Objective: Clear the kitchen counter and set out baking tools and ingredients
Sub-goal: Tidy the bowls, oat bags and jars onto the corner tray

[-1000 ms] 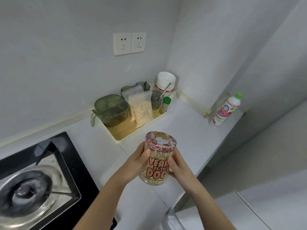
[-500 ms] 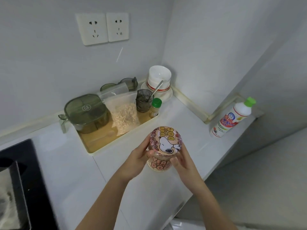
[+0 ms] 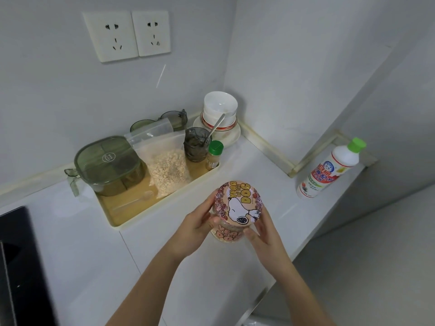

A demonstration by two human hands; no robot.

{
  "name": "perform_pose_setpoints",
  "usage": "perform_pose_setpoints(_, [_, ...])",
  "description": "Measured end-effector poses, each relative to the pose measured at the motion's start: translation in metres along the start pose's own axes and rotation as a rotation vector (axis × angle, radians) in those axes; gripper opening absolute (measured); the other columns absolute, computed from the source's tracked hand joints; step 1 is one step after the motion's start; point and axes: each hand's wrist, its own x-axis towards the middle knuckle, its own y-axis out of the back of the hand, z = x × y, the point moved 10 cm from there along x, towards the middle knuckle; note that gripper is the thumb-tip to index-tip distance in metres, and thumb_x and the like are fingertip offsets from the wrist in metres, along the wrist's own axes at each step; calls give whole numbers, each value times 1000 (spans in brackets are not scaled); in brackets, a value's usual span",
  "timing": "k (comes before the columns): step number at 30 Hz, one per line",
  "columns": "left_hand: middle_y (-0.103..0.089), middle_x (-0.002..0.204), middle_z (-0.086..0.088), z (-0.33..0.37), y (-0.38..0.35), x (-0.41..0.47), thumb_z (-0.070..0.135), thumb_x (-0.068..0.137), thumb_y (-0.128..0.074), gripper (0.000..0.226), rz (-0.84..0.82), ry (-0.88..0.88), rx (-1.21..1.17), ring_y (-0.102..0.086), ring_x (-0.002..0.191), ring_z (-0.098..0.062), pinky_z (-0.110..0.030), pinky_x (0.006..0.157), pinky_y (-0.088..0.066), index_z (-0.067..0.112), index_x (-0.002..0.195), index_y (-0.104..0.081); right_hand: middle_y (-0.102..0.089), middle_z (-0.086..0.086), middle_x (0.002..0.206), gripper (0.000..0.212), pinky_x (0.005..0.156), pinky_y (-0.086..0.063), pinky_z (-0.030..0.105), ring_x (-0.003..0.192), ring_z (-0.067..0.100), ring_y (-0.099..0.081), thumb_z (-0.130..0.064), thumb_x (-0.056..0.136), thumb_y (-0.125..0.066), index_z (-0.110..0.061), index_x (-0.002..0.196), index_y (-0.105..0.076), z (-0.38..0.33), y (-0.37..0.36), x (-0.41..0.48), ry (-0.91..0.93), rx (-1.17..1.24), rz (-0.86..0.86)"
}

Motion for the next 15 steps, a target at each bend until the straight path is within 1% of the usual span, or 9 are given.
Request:
perform_pose_setpoints(3, [-42, 145, 22, -15, 1, -5, 23, 93, -60, 66, 32, 23, 113, -37, 135, 1, -22, 108, -38, 31, 149, -27, -41, -14, 148, 64, 107, -40, 23, 139, 9, -37, -2, 95, -54, -28, 148, -28, 9, 1, -1, -29, 4, -6])
perform_pose_setpoints(5, [-48, 139, 25, -23, 4, -8, 17, 89, -66, 68, 107, 23, 151, -43, 129, 4, -19, 104, -41, 34, 146, -33, -45, -17, 145, 64, 109, -40, 30, 136, 7, -40, 1, 94, -54, -31, 146, -31, 17, 2, -3, -43, 1, 12])
perform_pose_setpoints(8, [-57, 129, 22, -35, 10, -6, 8, 84, -71, 66, 211, 19, 138, -50, 123, 1, -15, 97, -45, 33, 140, -45, -49, -18, 141, 65, 111, -40, 41, 133, 4, -44, 7, 93, -52, -29, 144, -36, 29, 5, -1, -66, -10, 60])
perform_pose_setpoints(12, [-57, 130, 11, -46, 12, 13, 5, 84, -70, 65, 276, 33, 131, -52, 120, -1, -11, 93, -45, 25, 141, -46, -53, -16, 139, 59, 109, -41, 42, 131, 6, -47, 6, 94, -52, -24, 142, -41, 35, 14, 16, -64, 19, 110])
perform_pose_setpoints(15, [-56, 130, 7, -49, 11, 33, 5, 84, -70, 65, 315, 34, 131, -52, 118, 1, -7, 91, -43, 21, 142, -45, -53, -12, 140, 56, 108, -42, 42, 131, 8, -48, 4, 94, -53, -21, 143, -42, 38, 24, 35, -47, 45, 150])
